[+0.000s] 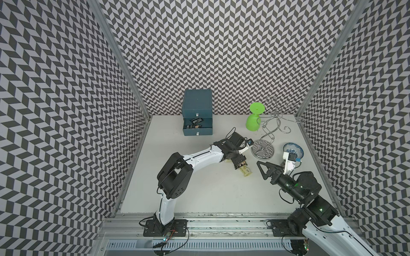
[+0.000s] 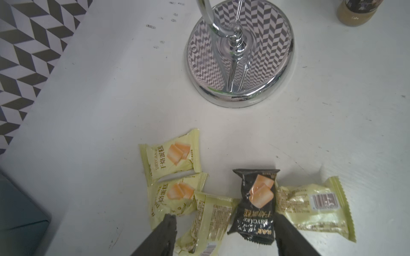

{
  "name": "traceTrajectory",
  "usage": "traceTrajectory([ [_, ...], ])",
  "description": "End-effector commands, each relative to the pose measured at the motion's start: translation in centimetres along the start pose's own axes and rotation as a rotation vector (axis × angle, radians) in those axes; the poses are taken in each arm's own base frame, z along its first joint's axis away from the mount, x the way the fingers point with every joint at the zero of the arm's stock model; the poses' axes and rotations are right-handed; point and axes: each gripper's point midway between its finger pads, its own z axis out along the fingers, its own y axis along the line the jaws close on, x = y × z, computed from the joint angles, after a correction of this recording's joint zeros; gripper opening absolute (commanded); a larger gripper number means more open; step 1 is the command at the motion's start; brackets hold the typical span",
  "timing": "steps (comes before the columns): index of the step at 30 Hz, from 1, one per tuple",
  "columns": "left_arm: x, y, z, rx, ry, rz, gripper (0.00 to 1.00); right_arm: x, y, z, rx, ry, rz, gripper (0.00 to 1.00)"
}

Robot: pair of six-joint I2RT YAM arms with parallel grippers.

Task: Place the cookies into the drawer by color
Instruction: Pick up the cookie at the center of the board.

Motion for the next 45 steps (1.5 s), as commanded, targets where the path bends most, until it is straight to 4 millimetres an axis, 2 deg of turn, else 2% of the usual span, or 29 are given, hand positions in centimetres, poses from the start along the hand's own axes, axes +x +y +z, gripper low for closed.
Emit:
traceTrajectory([
  [1, -1.8, 0.9, 0.3, -0.059, -0.034, 0.038, 0.73, -0.6, 0.2, -0.4, -0.006, -0.033, 0.002, 1.0],
  [10, 1.1, 0.0, 2.6, -0.055, 0.064, 0.074, 0.71, -0.5, 0.1, -0.5, -0.007, -0.033, 0.009, 1.0],
  [18, 2.5, -2.1, 4.0, -0.007, 0.09, 0.08, 0.71, -0.5, 0.2, -0.6, -0.007, -0.033, 0.011, 1.0],
  [25, 4.5, -3.9, 5.2, 0.0, 0.143, 0.1, 0.71, -0.5, 0.1, -0.7, -0.005, -0.036, 0.016, 0.99],
  [36, 5.6, -6.4, 6.1, 0.07, 0.16, 0.09, 0.71, -0.2, -0.1, -0.4, -0.006, -0.026, 0.023, 1.0],
  [38, 5.9, -6.7, 6.4, 0.076, 0.171, 0.089, 0.68, -0.2, -0.1, -0.4, -0.005, -0.026, 0.024, 0.99],
  [40, 6.0, -7.0, 6.6, 0.088, 0.176, 0.082, 0.59, -0.2, -0.1, -0.5, -0.005, -0.028, 0.025, 1.0],
  [42, 6.0, -7.1, 6.7, 0.093, 0.176, 0.074, 0.56, -0.3, -0.1, -0.5, -0.006, -0.029, 0.024, 1.0],
  [44, 6.0, -7.1, 6.8, 0.095, 0.179, 0.067, 0.46, -0.3, -0.1, -0.5, -0.004, -0.03, 0.024, 1.0],
  [45, 6.1, -7.1, 6.8, 0.096, 0.181, 0.062, 0.46, -0.3, 0.0, -0.5, -0.009, -0.03, 0.025, 1.0],
])
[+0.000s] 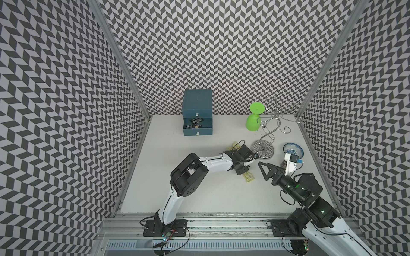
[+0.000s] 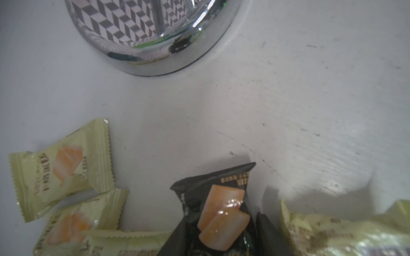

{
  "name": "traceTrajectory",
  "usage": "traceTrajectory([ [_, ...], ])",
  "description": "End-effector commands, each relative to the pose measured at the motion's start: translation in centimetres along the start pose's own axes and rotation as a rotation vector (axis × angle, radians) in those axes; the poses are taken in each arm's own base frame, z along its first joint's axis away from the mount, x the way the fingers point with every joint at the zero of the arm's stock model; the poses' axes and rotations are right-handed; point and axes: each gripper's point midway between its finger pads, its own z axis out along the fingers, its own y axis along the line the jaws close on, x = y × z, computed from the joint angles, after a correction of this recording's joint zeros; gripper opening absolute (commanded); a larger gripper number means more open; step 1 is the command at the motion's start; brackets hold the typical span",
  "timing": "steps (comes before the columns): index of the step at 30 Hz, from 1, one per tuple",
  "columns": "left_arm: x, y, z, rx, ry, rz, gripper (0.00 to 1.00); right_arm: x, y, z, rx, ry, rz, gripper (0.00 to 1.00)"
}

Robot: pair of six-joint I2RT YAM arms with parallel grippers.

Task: Place the cookies into the drawer by color
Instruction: Pick up the cookie at the center of the board.

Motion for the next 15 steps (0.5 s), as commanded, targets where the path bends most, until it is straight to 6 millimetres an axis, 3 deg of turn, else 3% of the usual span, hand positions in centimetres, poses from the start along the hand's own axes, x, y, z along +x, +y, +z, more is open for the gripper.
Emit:
traceTrajectory([
  [1, 1.6, -1.4, 1.6, 0.042, 0.06, -0.005, 0.46, -0.6, 0.7, -0.1, -0.032, -0.028, 0.001, 1.0],
  [7, 1.5, -1.5, 1.6, 0.054, 0.062, -0.028, 0.45, -0.7, 0.8, -0.2, -0.031, -0.029, -0.001, 1.0],
  [15, -0.6, -1.0, -1.0, 0.081, -0.033, -0.083, 0.44, -0.7, 0.9, -0.2, -0.033, -0.031, -0.003, 1.0],
])
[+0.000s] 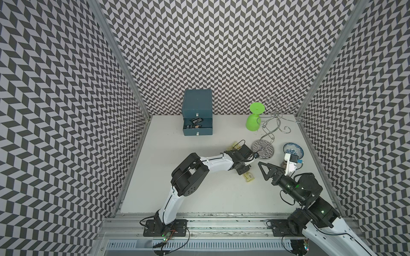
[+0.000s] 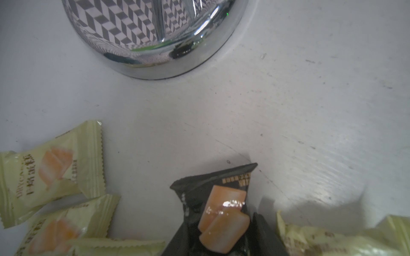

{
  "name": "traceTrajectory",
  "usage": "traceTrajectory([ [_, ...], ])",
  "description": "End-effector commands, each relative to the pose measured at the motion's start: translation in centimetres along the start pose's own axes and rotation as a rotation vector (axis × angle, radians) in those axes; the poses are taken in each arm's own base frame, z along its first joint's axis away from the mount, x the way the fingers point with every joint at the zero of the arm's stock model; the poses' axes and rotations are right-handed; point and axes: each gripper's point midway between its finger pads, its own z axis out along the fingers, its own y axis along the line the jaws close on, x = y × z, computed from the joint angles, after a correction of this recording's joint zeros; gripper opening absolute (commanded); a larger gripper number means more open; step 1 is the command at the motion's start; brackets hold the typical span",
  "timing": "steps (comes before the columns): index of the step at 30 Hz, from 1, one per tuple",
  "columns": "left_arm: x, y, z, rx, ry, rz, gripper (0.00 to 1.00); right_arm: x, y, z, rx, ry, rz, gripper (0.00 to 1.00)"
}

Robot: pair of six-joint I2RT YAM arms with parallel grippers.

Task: Place the cookies into the drawer by color
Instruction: Pick up the cookie at the center of the board.

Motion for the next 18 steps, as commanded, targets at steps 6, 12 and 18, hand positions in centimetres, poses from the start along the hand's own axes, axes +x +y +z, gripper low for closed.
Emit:
traceTrajectory([
  [6, -1.4, -0.3, -3.7, 0.083, -0.082, -0.081, 0.43, -0.7, 0.8, -0.1, -0.033, -0.034, 0.002, 1.0],
  [12, -2.1, 0.9, -6.7, 0.096, -0.152, -0.136, 0.4, -0.7, 0.8, 0.0, -0.032, -0.032, 0.004, 1.0],
  [18, -2.9, 3.0, -10.0, 0.086, -0.228, -0.186, 0.4, -0.5, 0.6, 0.1, -0.029, -0.029, 0.006, 1.0],
])
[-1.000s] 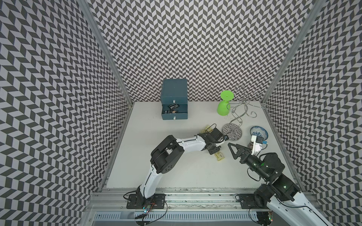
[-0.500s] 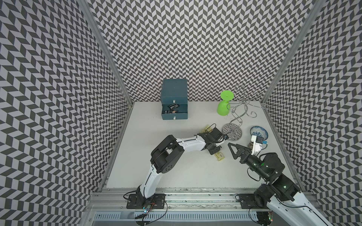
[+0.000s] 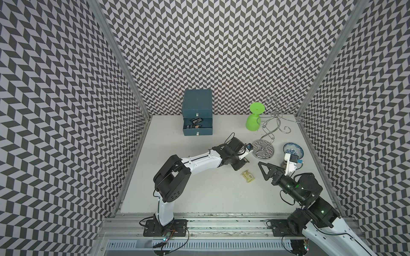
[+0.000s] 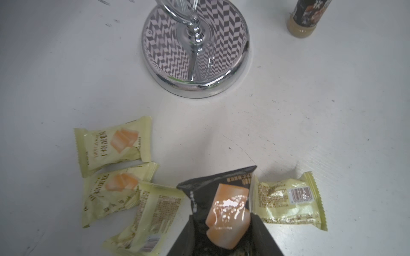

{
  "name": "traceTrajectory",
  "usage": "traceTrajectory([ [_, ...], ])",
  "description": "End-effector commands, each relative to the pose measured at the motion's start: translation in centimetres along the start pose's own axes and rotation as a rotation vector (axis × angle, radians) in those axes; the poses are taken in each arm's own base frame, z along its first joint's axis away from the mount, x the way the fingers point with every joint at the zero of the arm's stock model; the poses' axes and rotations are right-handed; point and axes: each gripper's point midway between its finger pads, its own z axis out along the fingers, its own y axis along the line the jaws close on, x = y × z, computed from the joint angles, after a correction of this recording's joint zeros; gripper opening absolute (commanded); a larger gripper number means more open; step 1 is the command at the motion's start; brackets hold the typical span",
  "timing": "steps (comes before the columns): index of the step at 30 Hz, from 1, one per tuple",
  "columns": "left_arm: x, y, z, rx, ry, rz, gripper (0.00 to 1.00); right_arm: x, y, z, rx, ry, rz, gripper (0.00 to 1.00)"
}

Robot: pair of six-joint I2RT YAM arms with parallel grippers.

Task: Place the cookies into the drawer by color
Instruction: Pick up the cookie at the center of the board, then place the cookie in the drawer.

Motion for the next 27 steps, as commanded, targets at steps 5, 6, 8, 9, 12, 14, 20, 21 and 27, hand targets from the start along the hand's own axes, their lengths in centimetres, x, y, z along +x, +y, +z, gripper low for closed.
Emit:
traceTrajectory([
  [5, -3.3, 3.3, -5.4, -0.026, -0.157, -0.092, 0.39, -0.5, 0.6, 0.1, -0.029, -0.028, 0.006, 1.0],
  [6, -3.7, 4.2, -6.3, -0.038, -0.181, -0.11, 0.39, -0.5, 0.6, 0.0, -0.03, -0.029, 0.007, 1.0],
  [8, -4.4, 6.1, -8.1, -0.064, -0.226, -0.149, 0.39, -0.5, 0.5, 0.1, -0.03, -0.03, 0.006, 1.0],
  [9, -4.7, 7.2, -9.1, -0.079, -0.249, -0.167, 0.39, -0.4, 0.5, 0.1, -0.03, -0.027, 0.007, 0.99],
  [12, -5.3, 10.8, -11.6, -0.143, -0.302, -0.222, 0.39, -0.5, 0.5, 0.1, -0.03, -0.03, 0.009, 1.0],
  [14, -5.6, 13.0, -13.0, -0.178, -0.331, -0.254, 0.39, -0.4, 0.5, 0.1, -0.031, -0.028, 0.01, 1.0],
  [20, -6.1, 18.8, -16.1, -0.27, -0.408, -0.352, 0.39, -0.5, 0.6, 0.1, -0.031, -0.028, 0.011, 1.0],
  [21, -6.0, 19.8, -16.4, -0.293, -0.413, -0.372, 0.39, -0.5, 0.6, 0.1, -0.03, -0.028, 0.011, 1.0],
  [27, -3.8, 25.4, -16.8, -0.431, -0.384, -0.536, 0.39, -0.7, 0.6, 0.0, -0.028, -0.034, 0.01, 1.0],
])
